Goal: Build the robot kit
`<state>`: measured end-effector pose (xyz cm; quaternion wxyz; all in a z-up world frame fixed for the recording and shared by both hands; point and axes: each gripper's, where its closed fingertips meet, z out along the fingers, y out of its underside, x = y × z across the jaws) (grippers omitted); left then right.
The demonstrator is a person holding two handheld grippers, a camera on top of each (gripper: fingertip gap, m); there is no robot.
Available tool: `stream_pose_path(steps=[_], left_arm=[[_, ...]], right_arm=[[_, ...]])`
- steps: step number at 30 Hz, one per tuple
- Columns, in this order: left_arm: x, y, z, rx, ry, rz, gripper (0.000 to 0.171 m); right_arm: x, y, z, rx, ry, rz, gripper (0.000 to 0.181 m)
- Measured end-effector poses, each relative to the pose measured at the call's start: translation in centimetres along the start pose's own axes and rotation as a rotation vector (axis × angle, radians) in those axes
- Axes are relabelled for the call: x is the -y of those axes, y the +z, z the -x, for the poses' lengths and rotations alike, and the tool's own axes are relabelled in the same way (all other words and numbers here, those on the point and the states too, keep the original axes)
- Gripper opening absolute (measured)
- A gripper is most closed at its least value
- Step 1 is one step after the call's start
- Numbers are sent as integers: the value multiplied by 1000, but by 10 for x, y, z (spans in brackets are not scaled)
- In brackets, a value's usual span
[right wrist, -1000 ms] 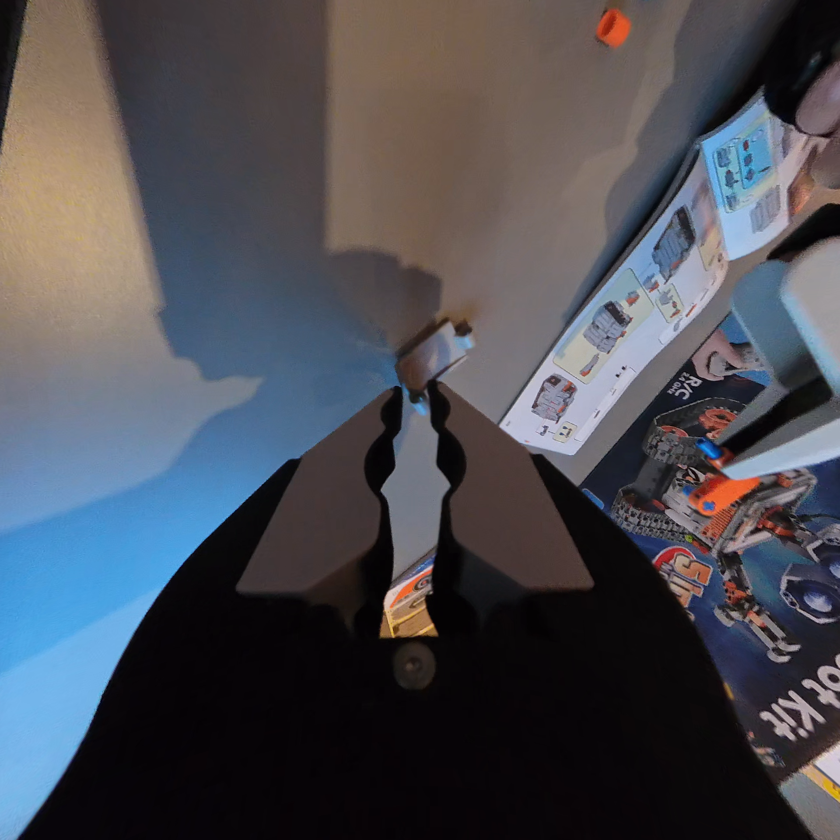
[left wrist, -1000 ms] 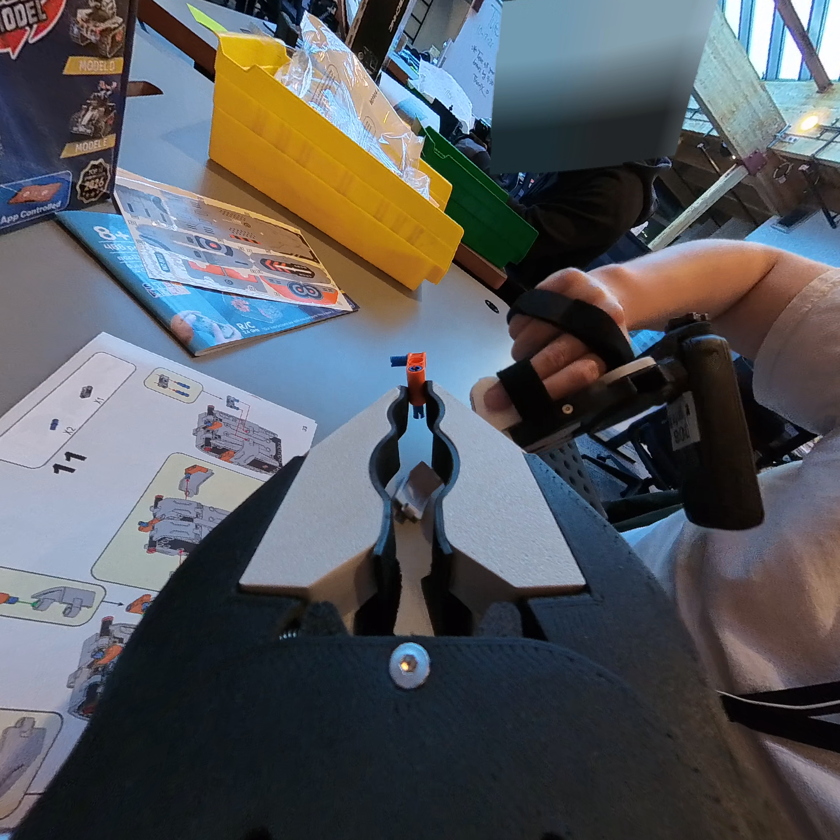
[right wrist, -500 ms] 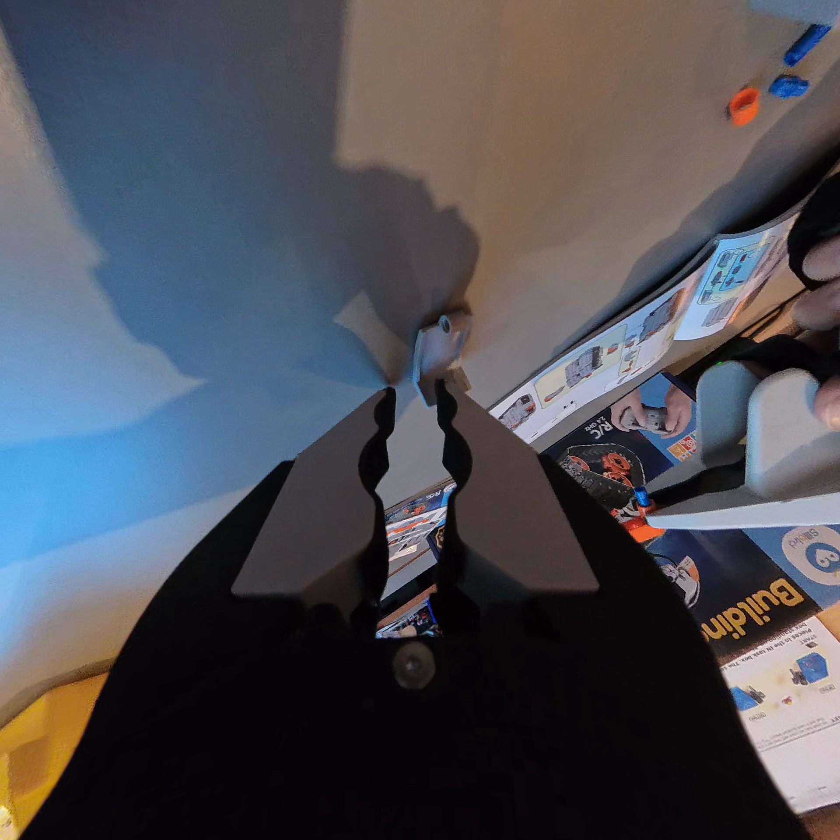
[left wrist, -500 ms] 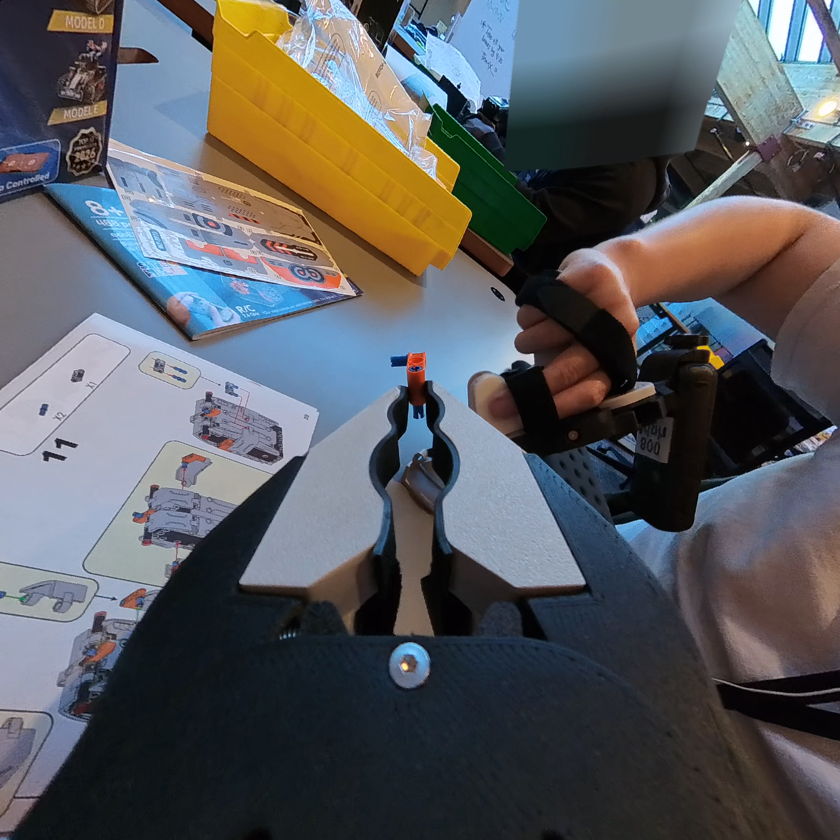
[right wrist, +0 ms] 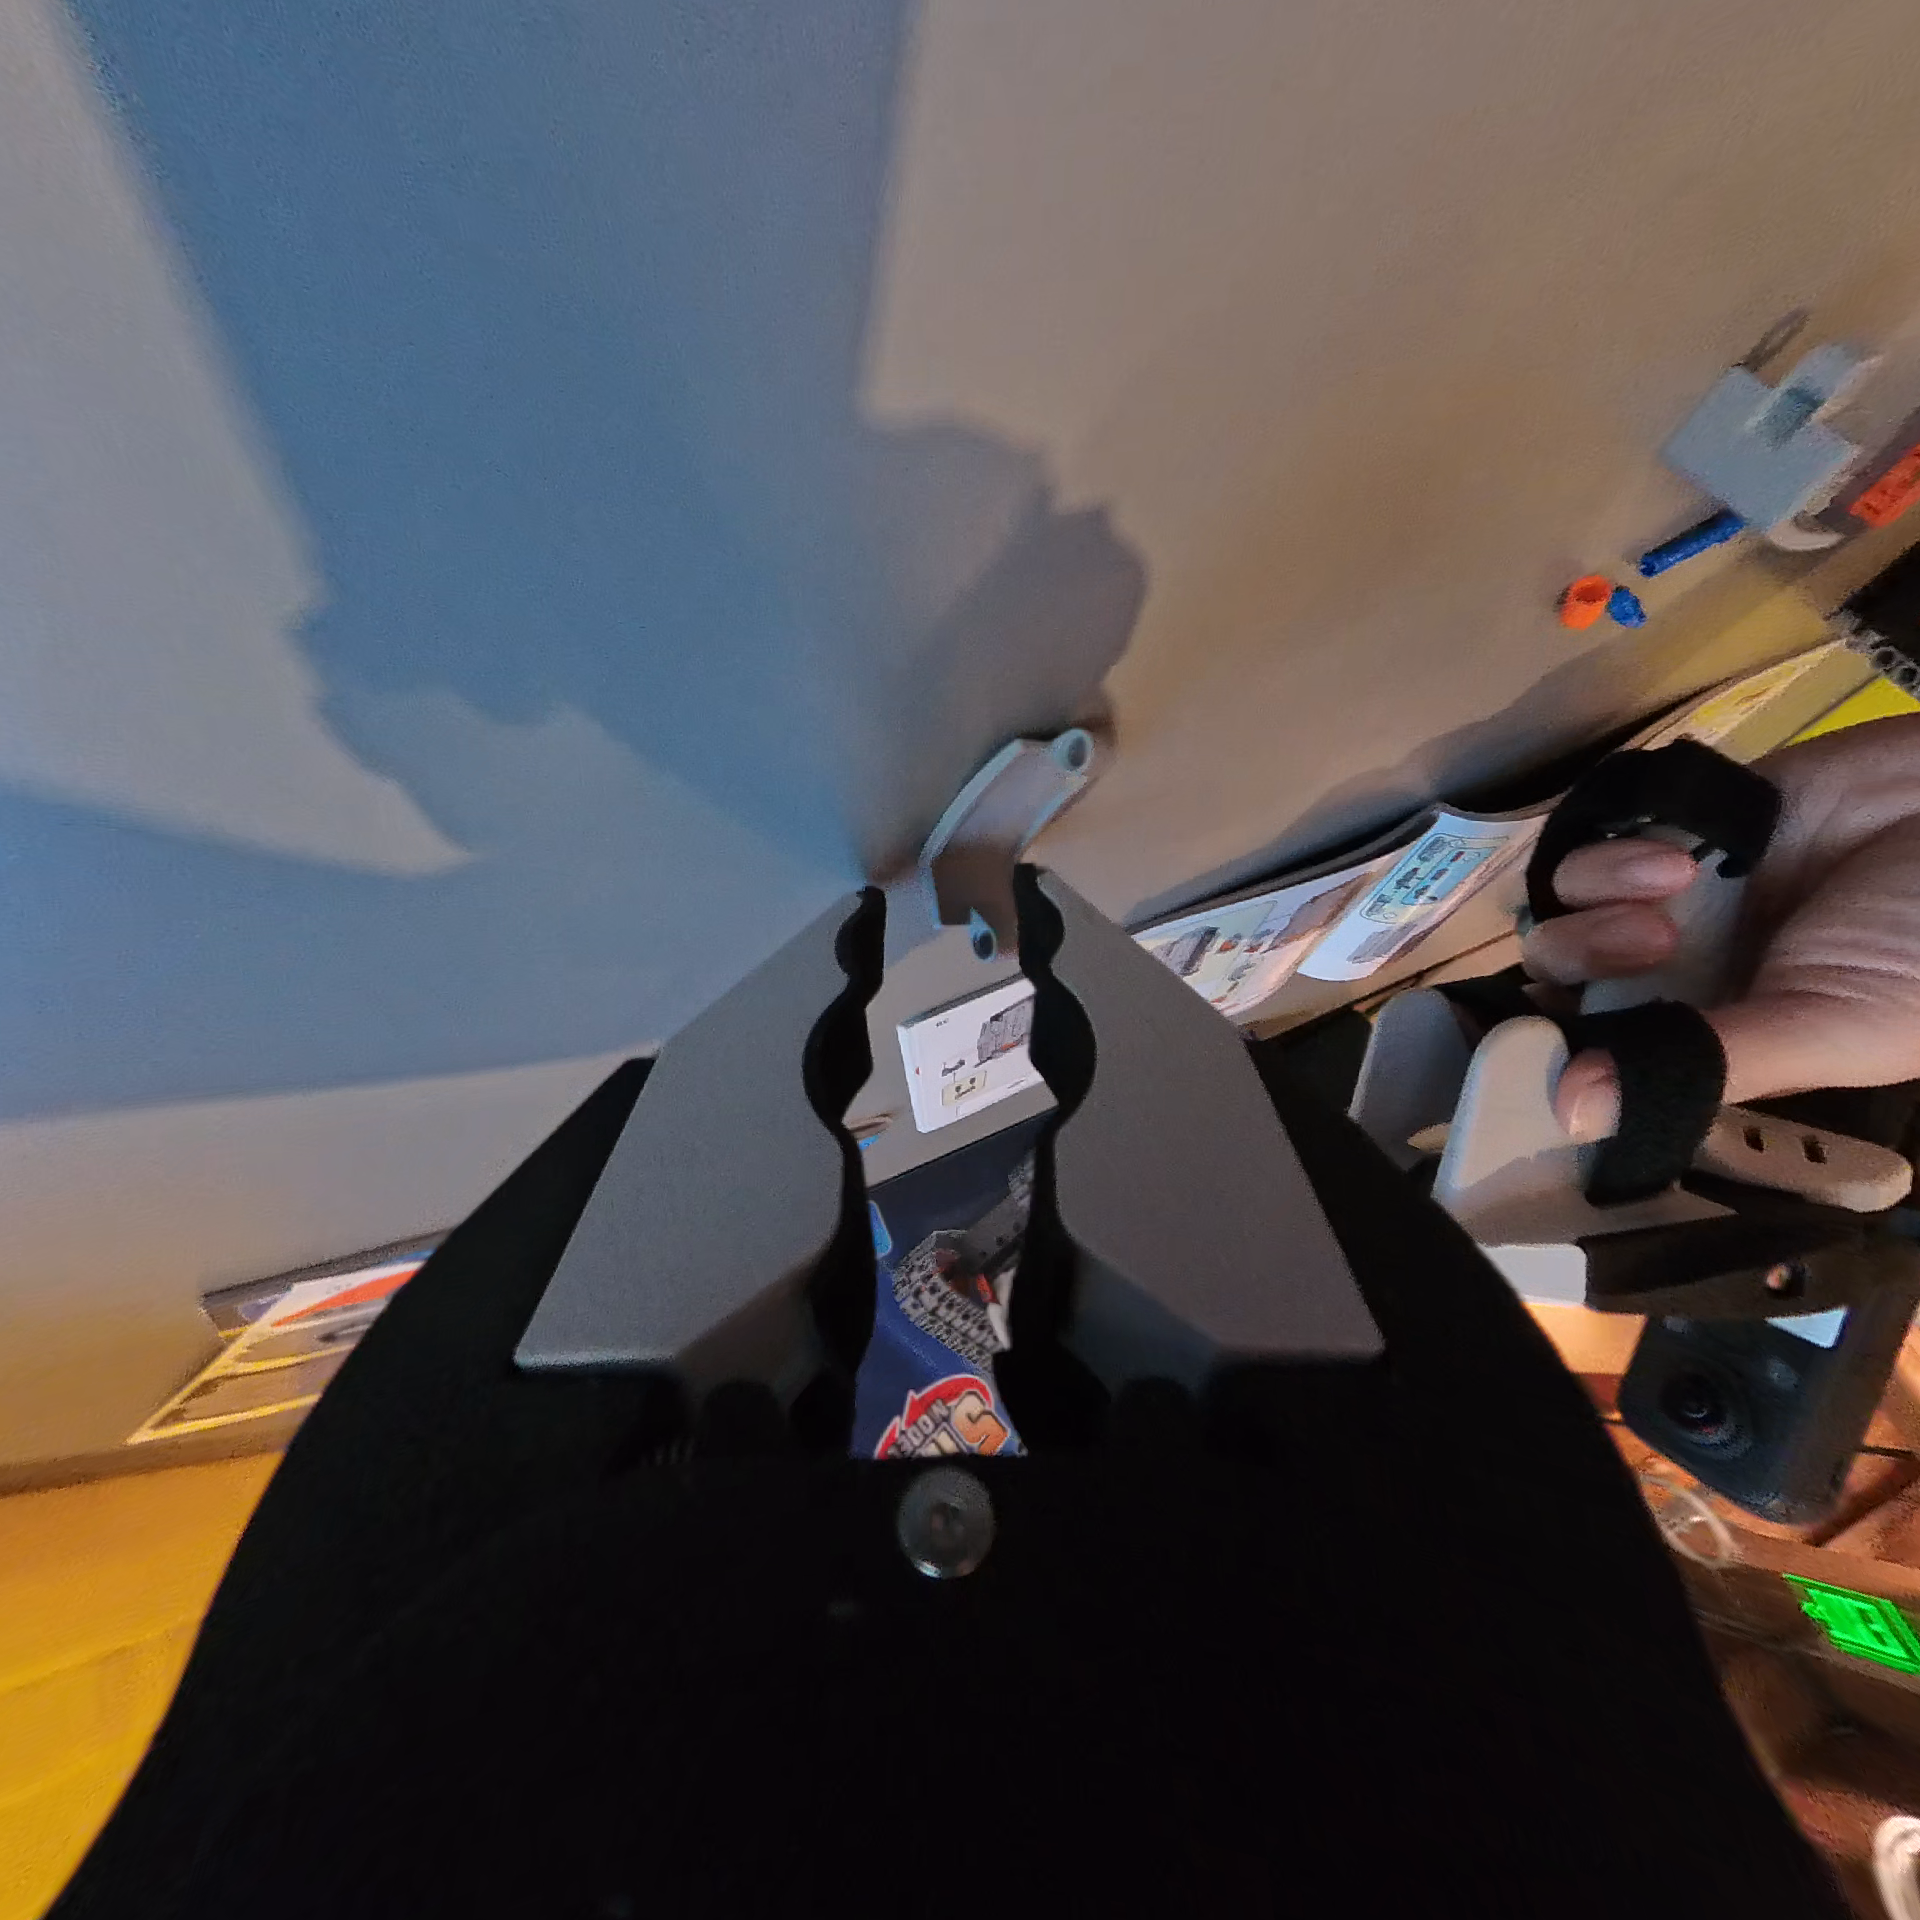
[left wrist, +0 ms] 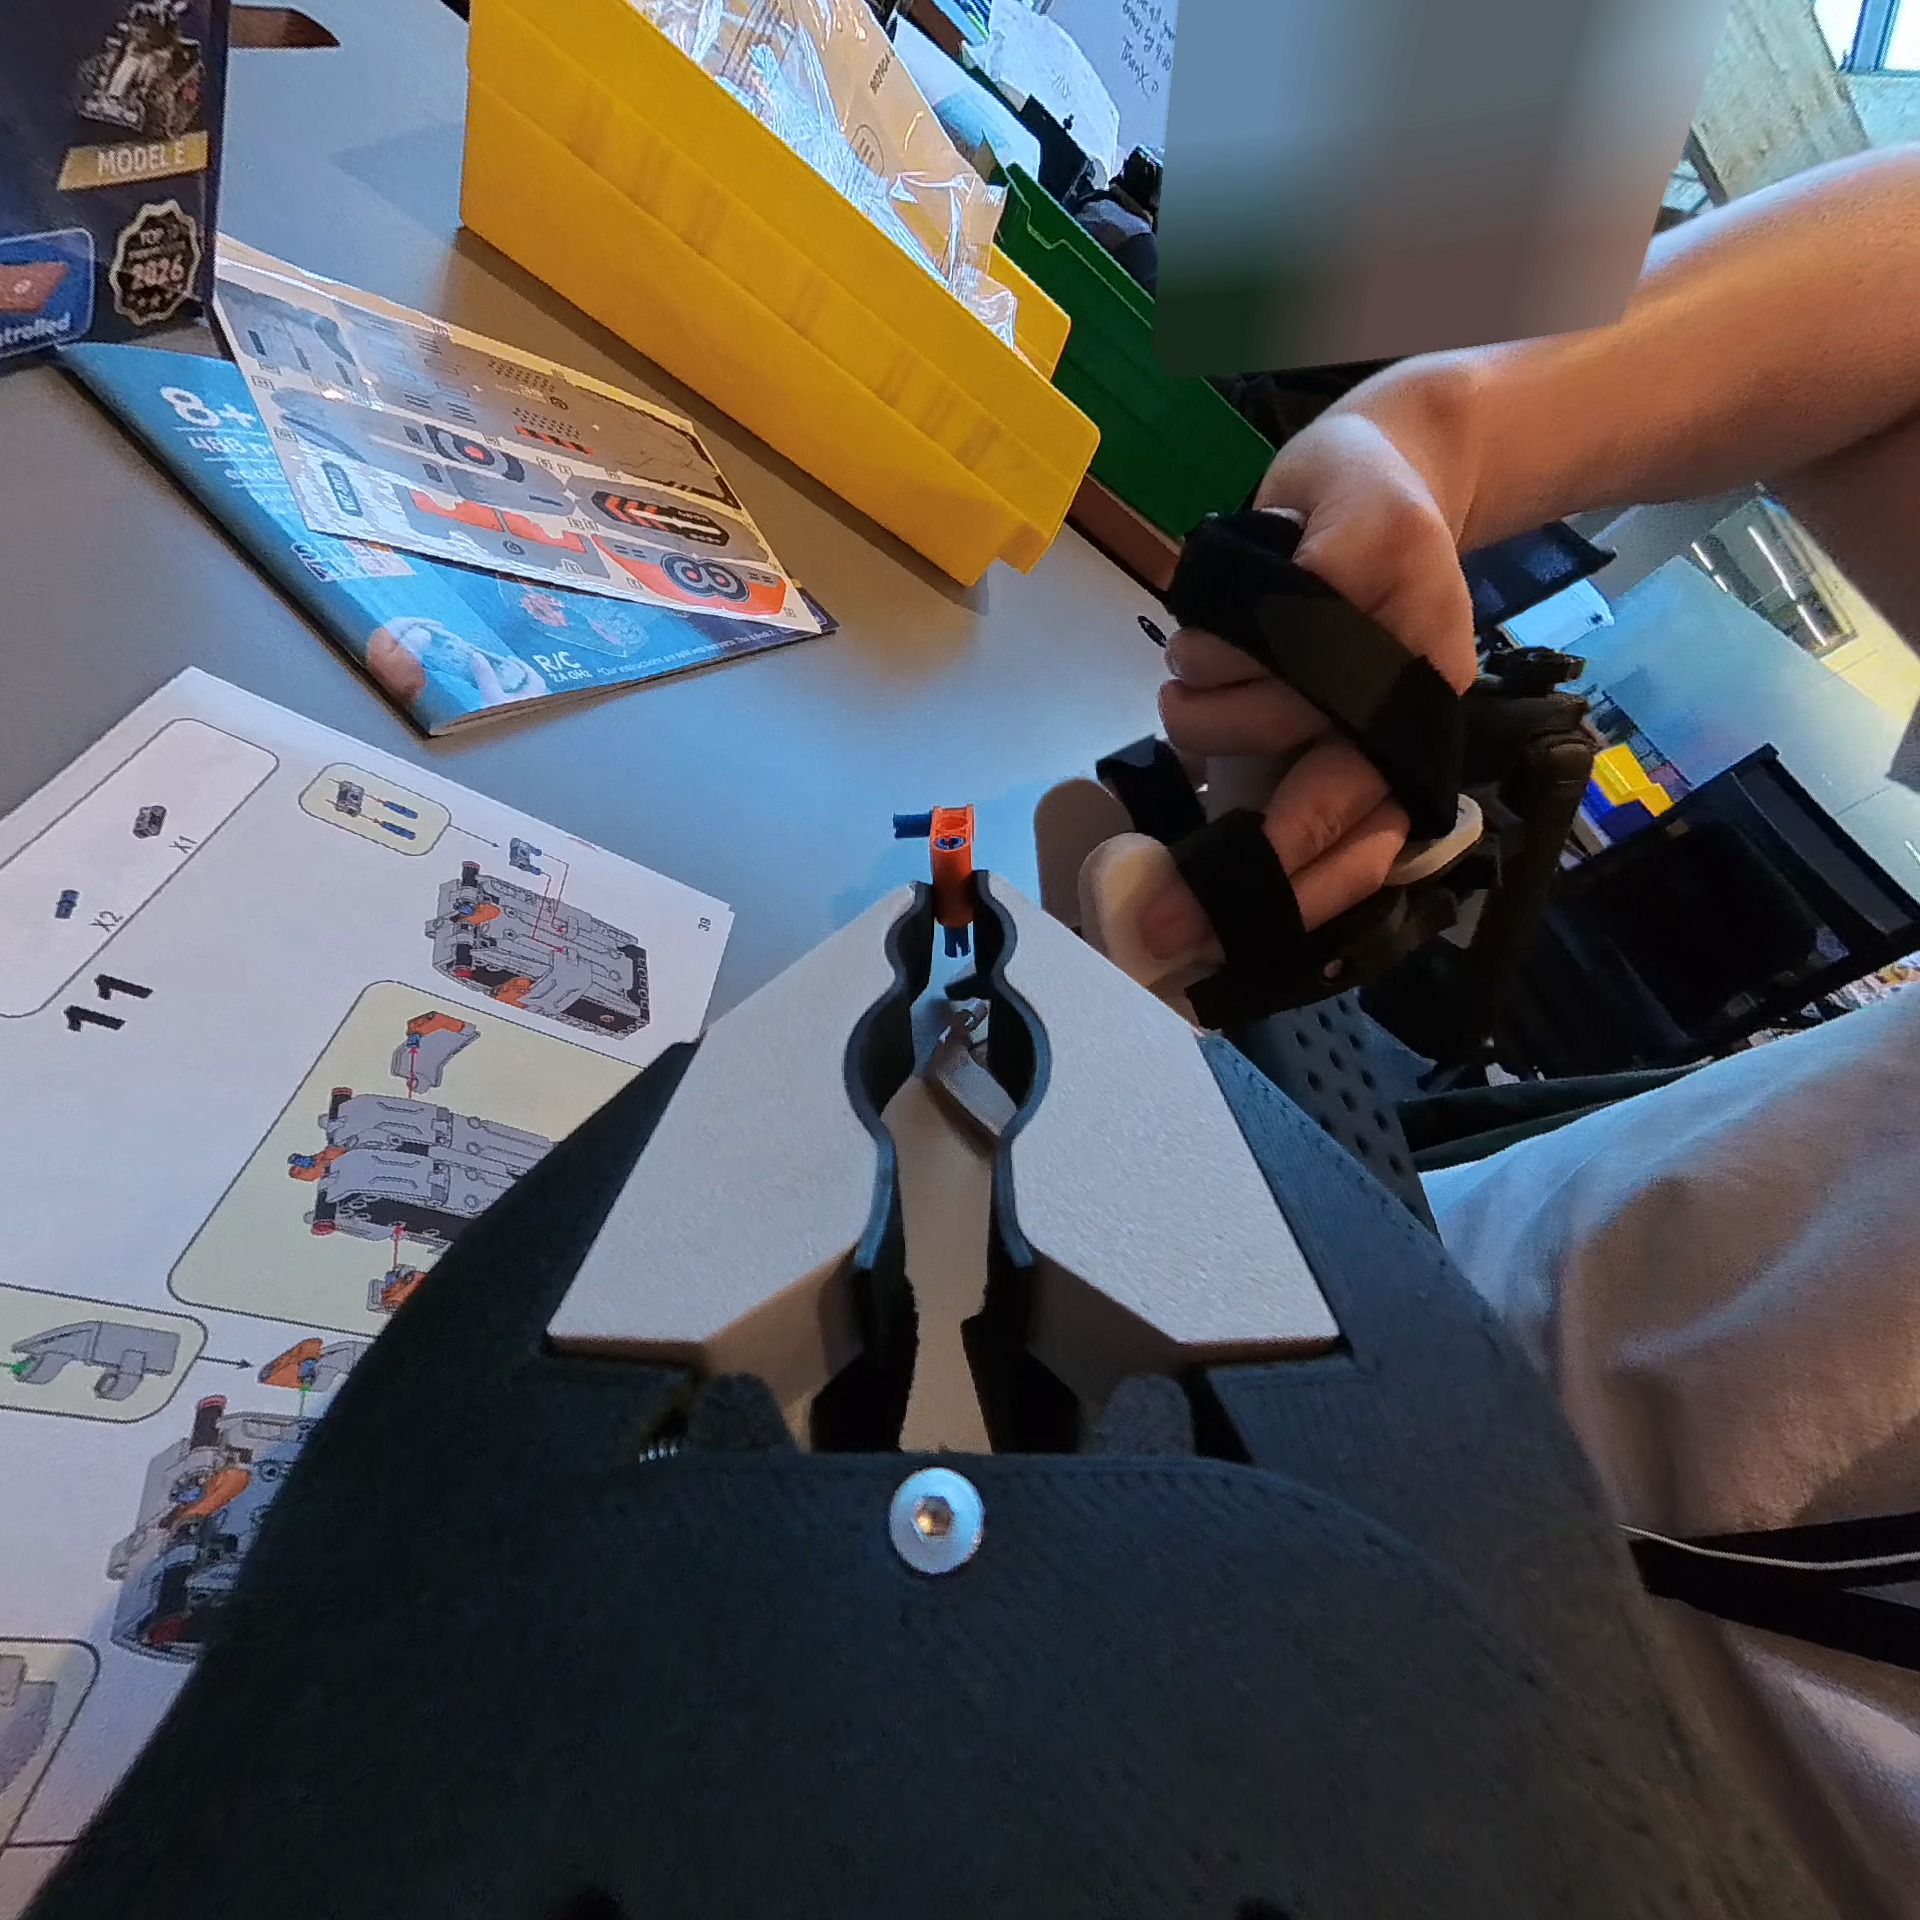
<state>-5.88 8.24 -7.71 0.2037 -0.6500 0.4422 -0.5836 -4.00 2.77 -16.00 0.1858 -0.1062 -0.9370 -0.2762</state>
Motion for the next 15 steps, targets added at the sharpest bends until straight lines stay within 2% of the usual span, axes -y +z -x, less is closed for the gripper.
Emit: stream_pose_path(steps=[4,6,9,11,12,14,15], left_arm=[[-1,0,2,-2,-9,3,5],[-2,0,2,-2,-11,4,5],[-2,0,4,-1,-17,7,5],[-2,0,5,-3,-21,8,5],[-2,0,5,-4,-22,7,5],[-2,0,4,-6,-21,6,5],[-1,0,4,-7,-20,5,5]], right_arm=[[-8,7,-1,-32,-31,26,19],[-4,6,-2,-41,-30,-9,1],[2,1,0,20,97,-67,1],[2,-5,-6,86,370,-129,1],[7,-10,-6,161,552,-207,1],[34,-24,-13,429,1060,-485,0],[45,-34,-27,541,1301,-671,0]])
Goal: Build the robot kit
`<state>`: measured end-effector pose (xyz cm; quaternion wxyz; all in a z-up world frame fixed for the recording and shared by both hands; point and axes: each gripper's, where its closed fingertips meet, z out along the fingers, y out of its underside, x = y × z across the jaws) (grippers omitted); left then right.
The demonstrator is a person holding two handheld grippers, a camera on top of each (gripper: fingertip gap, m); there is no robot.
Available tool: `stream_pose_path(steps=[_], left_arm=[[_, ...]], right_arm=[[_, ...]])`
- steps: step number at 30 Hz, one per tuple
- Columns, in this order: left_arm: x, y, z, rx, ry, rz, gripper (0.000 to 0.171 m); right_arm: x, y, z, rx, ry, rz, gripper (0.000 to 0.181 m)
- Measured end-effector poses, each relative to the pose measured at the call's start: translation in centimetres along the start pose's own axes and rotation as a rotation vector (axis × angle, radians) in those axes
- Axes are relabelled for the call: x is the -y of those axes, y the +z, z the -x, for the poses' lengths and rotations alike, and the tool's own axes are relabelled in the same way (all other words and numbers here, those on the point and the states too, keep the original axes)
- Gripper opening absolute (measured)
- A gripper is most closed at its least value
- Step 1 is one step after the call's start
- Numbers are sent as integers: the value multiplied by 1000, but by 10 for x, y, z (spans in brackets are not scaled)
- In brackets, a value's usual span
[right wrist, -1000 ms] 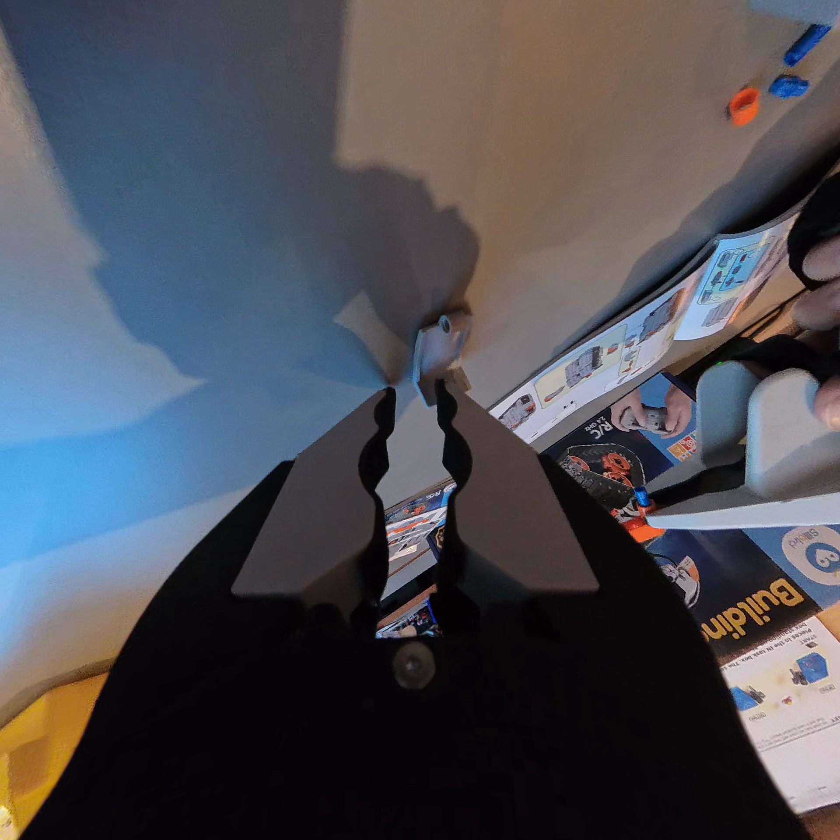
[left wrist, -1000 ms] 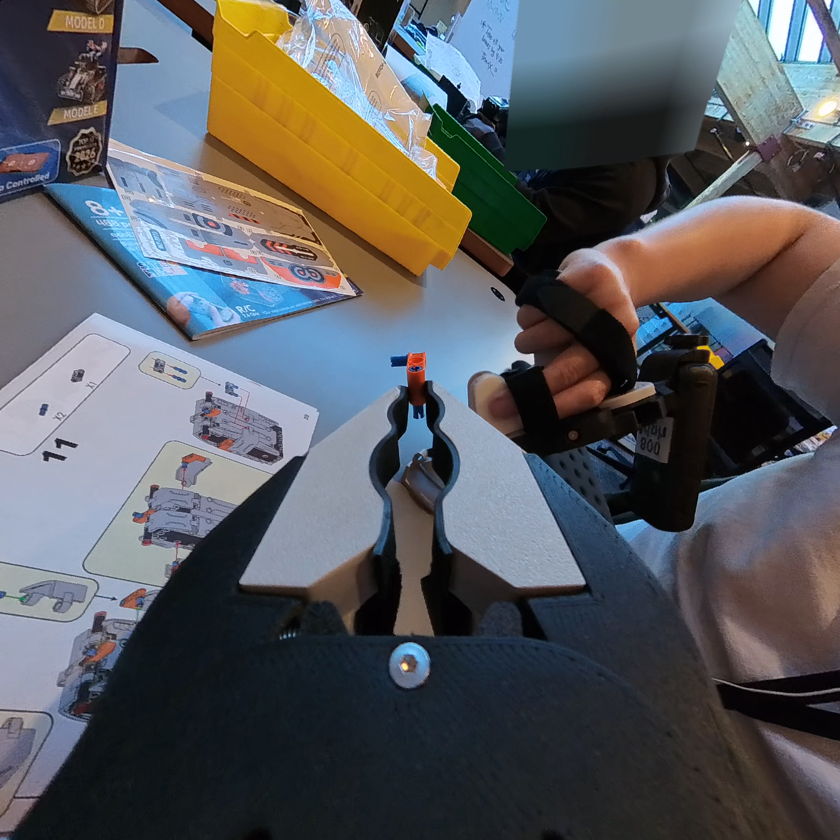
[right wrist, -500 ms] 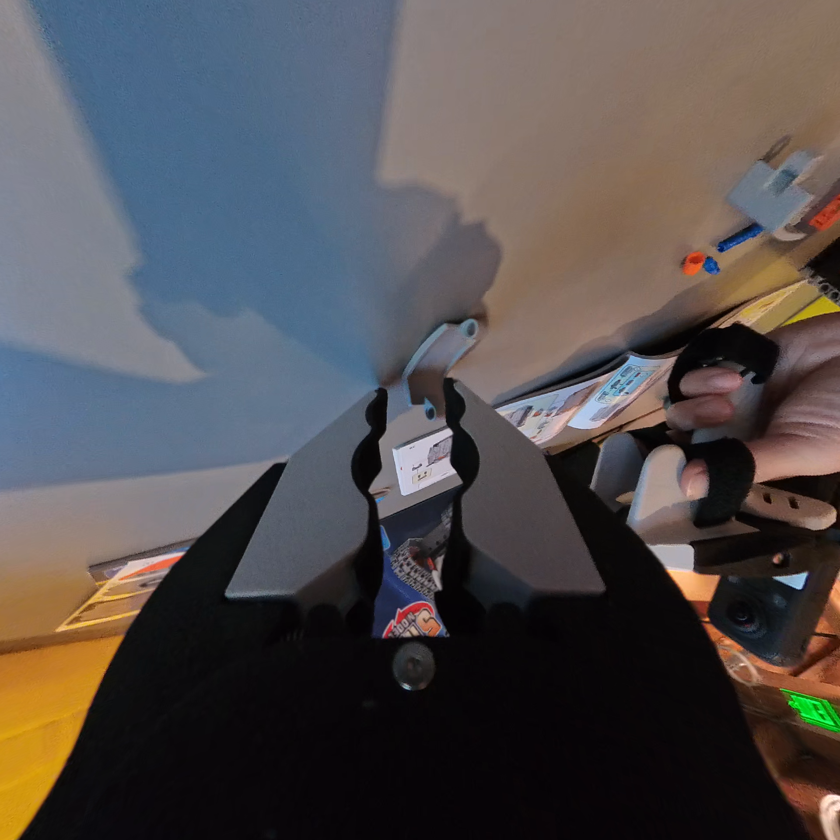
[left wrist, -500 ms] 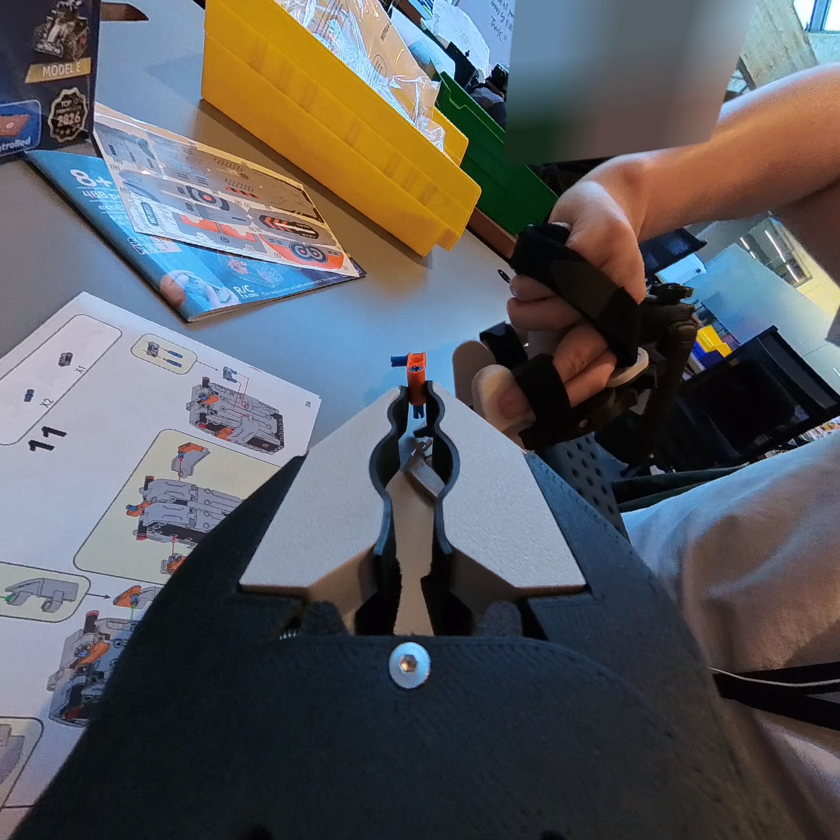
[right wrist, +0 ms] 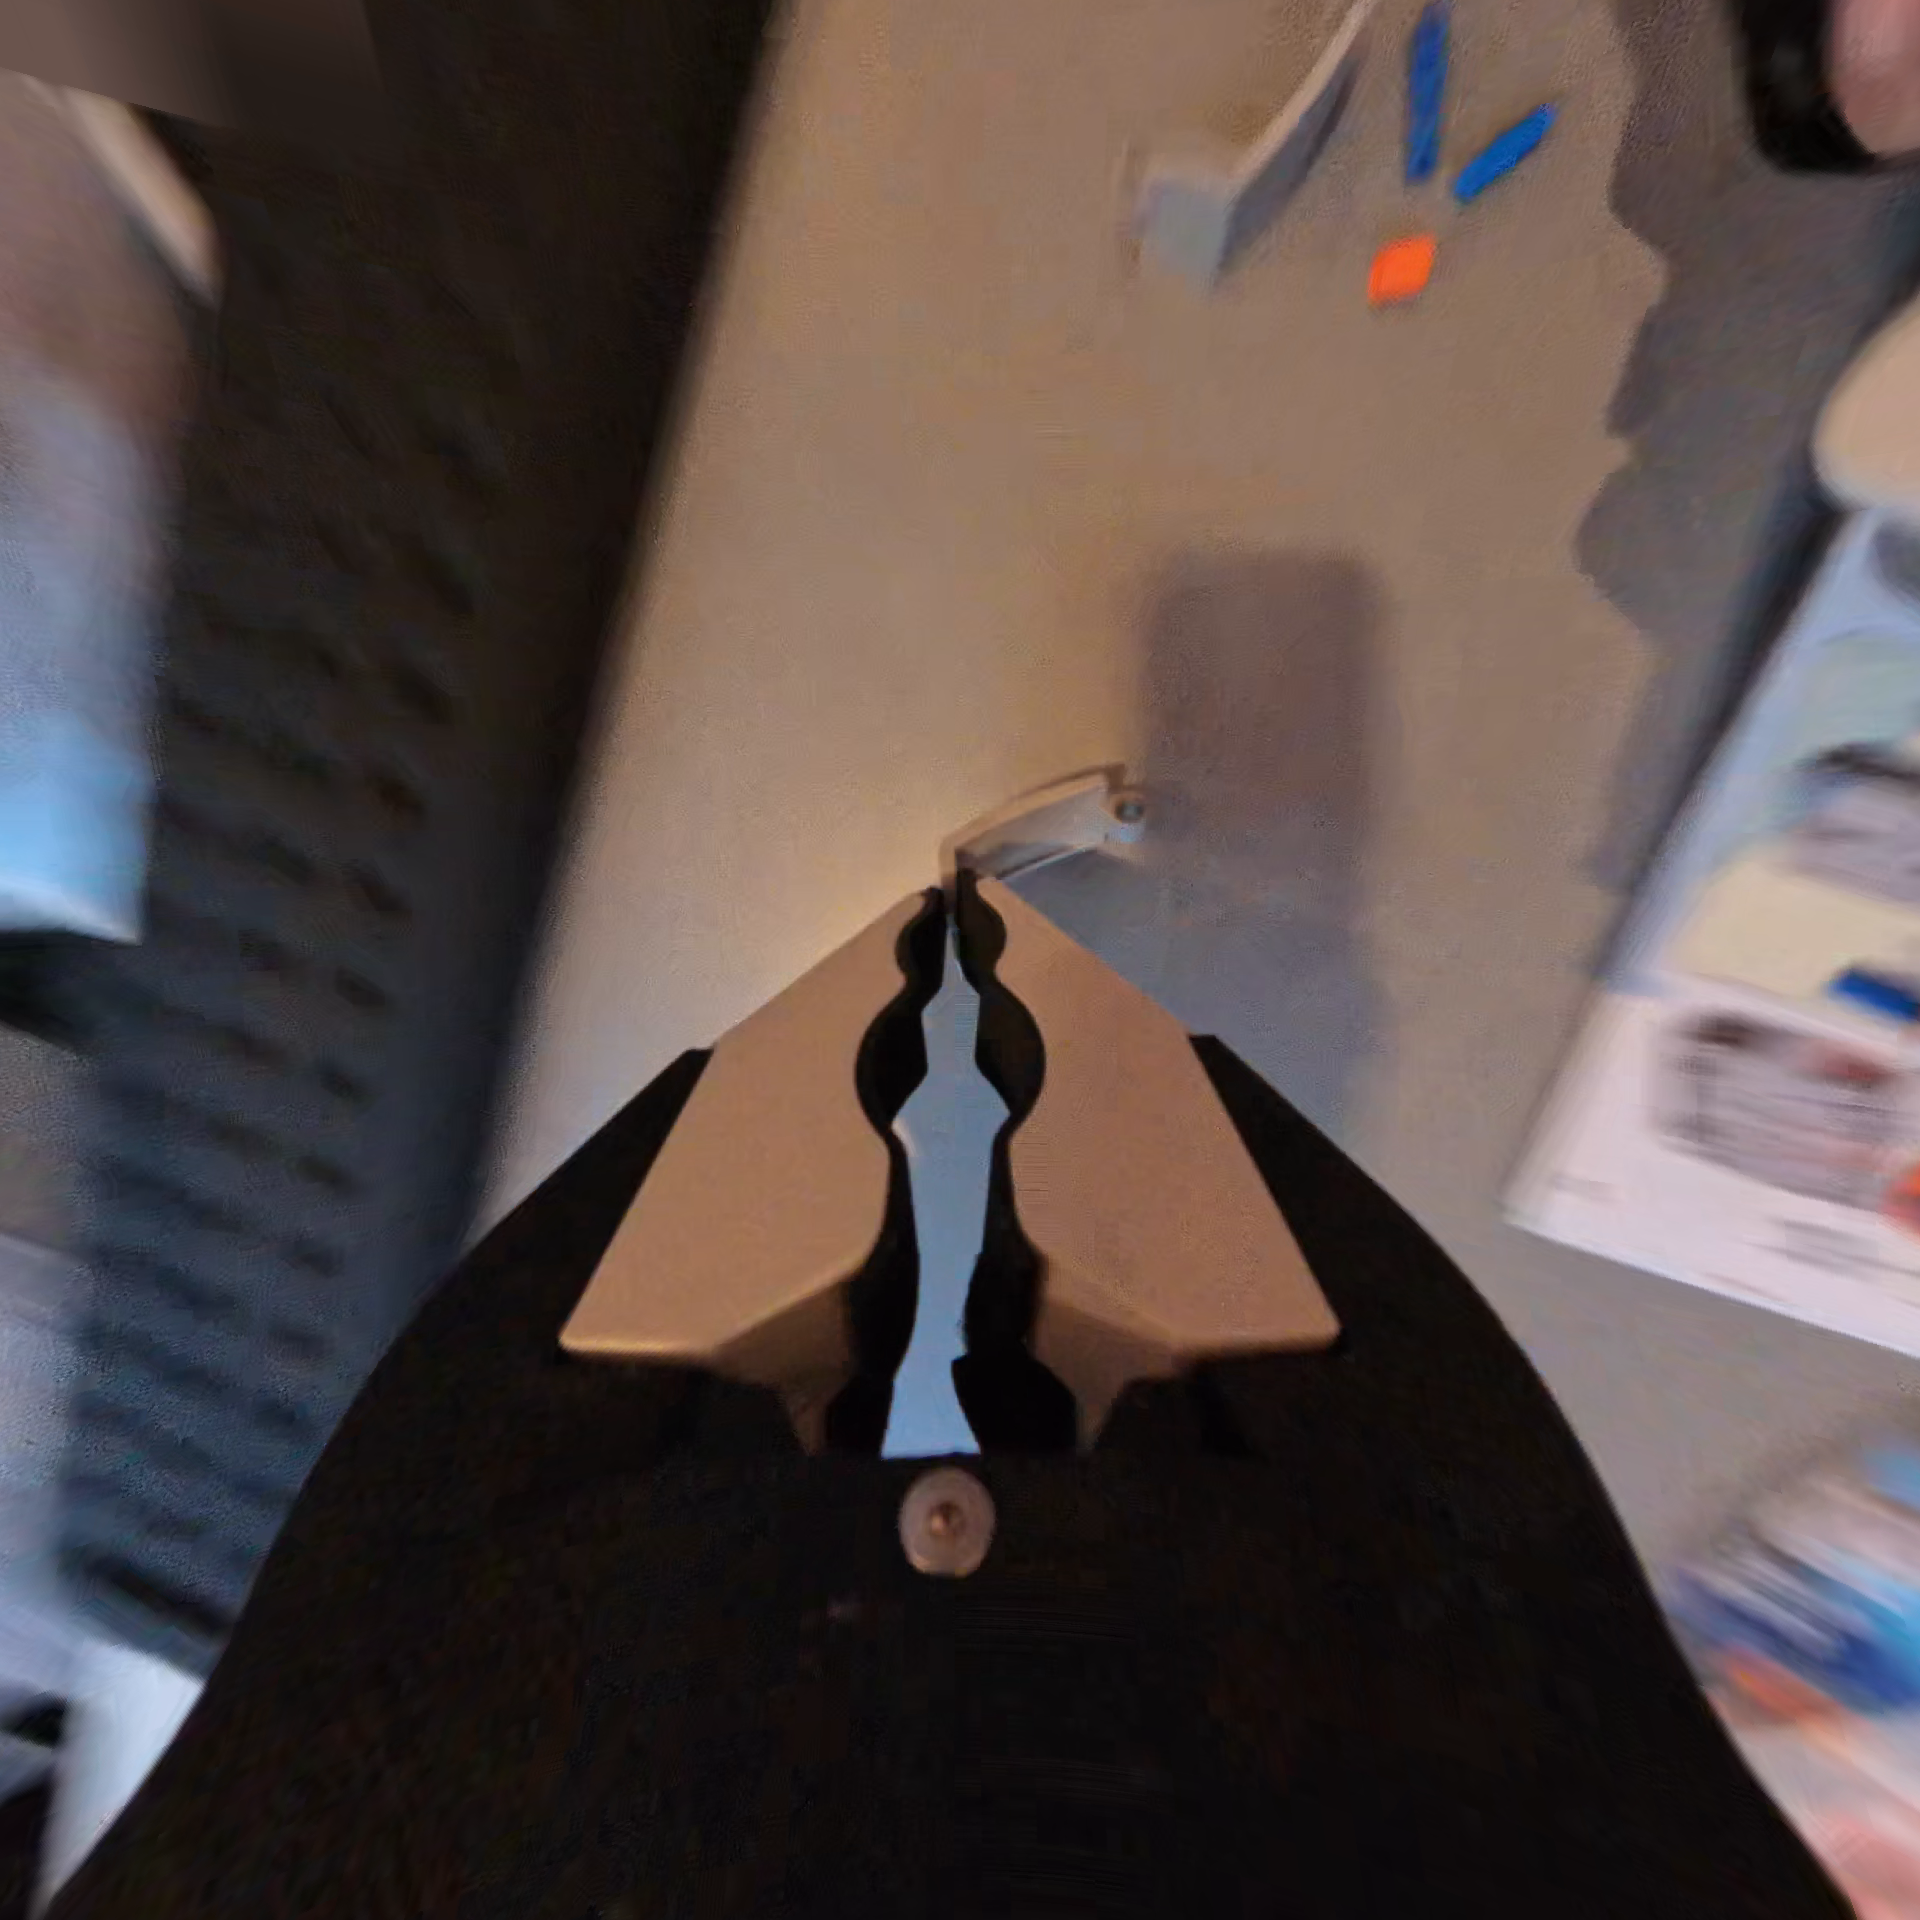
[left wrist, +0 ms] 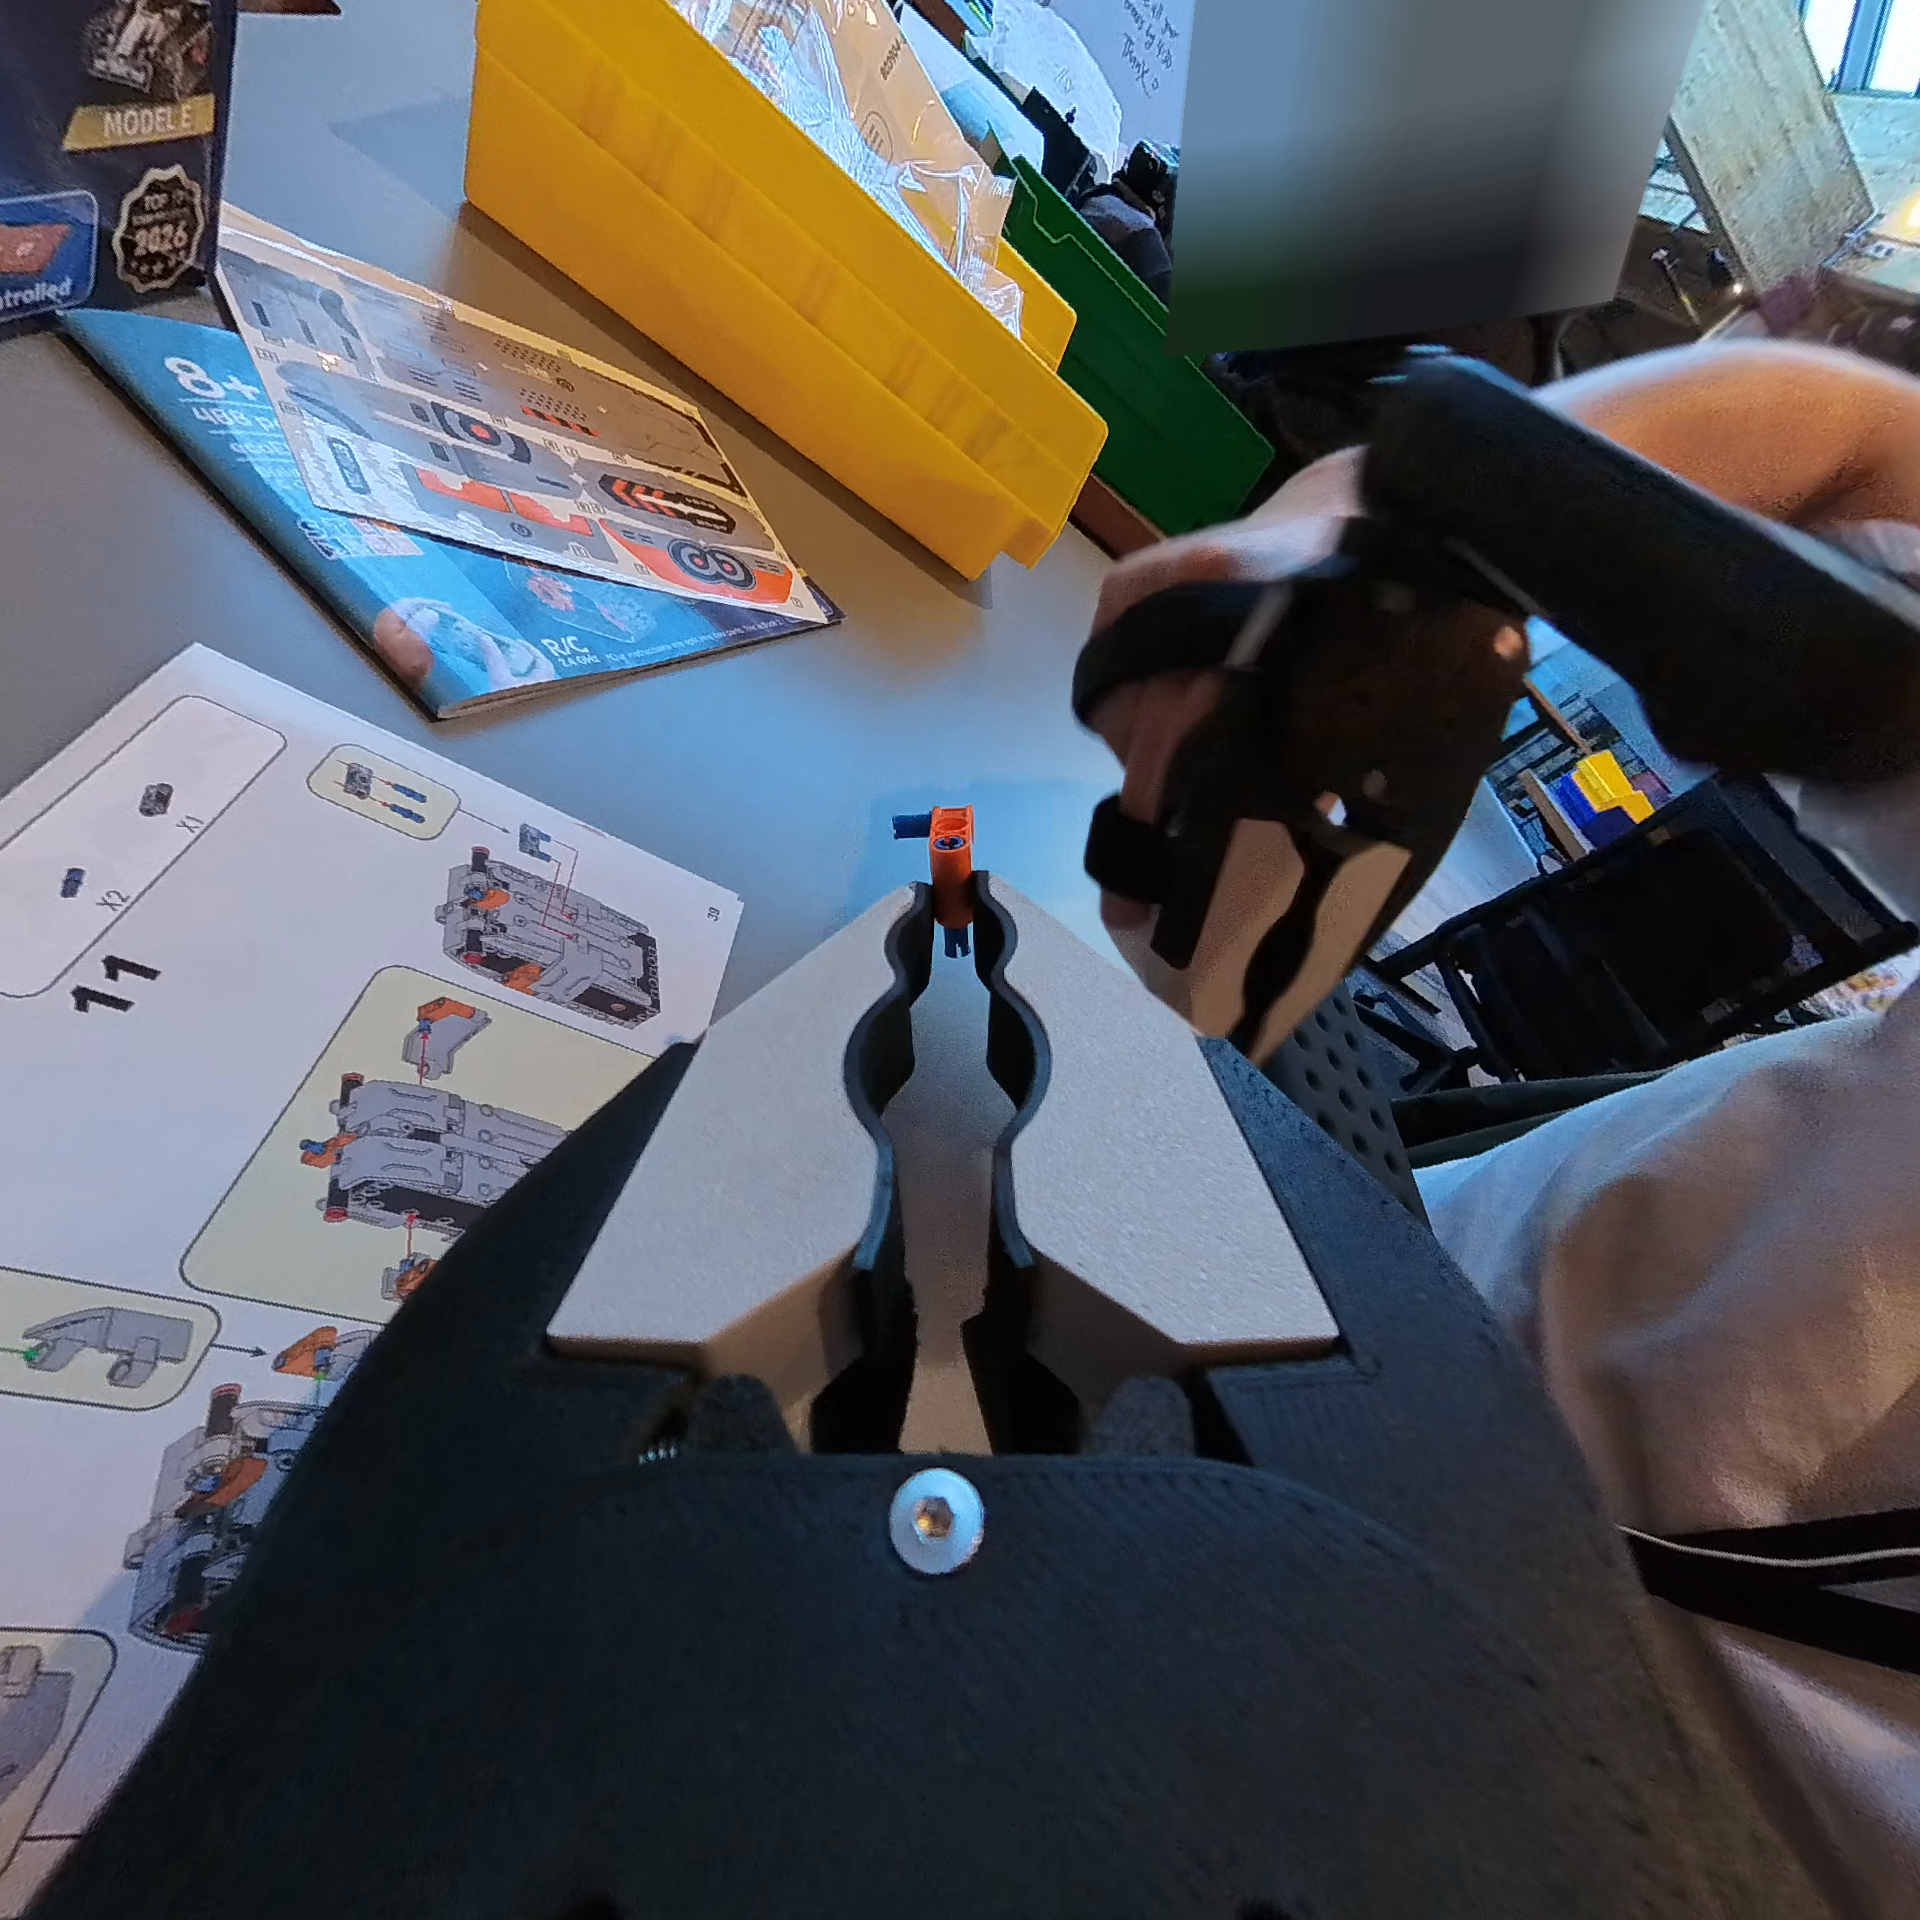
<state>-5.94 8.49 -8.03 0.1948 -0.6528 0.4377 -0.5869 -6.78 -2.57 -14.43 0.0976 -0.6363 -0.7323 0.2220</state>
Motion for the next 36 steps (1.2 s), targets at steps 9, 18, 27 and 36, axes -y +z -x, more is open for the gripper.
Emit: stream_pose_path(steps=[9,18,27,36], left_arm=[[2,-2,-6,-20,4,-14,5],[-16,7,-14,-80,2,72,5],[-33,12,-36,-204,33,171,5],[-53,19,-45,-228,74,281,5]], right_arm=[[3,6,4,118,199,-348,1],[-8,-2,-2,98,165,-324,22],[9,-66,-47,-155,586,-634,27],[23,-55,-46,-90,697,-800,13]])
